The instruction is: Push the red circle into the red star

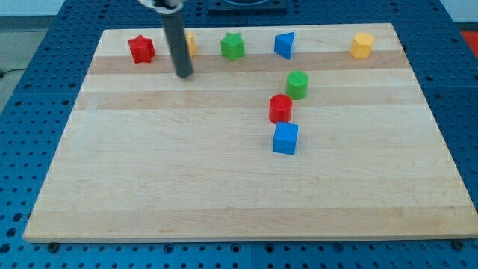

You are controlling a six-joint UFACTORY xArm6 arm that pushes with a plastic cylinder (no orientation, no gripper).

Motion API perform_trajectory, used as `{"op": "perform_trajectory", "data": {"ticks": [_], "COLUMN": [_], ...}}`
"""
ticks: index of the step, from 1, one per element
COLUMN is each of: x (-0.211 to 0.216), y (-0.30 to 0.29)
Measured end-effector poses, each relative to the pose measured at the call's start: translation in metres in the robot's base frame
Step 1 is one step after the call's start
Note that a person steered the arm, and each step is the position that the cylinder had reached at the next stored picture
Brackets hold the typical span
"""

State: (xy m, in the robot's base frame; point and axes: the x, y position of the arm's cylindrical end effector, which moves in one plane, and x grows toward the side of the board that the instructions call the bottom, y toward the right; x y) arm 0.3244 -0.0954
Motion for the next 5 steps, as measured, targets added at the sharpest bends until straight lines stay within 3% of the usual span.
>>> {"op": "perform_trajectory", "data": {"ticks": [4,5], "x": [0.001,0.004], "y": [0.191,0.21]}}
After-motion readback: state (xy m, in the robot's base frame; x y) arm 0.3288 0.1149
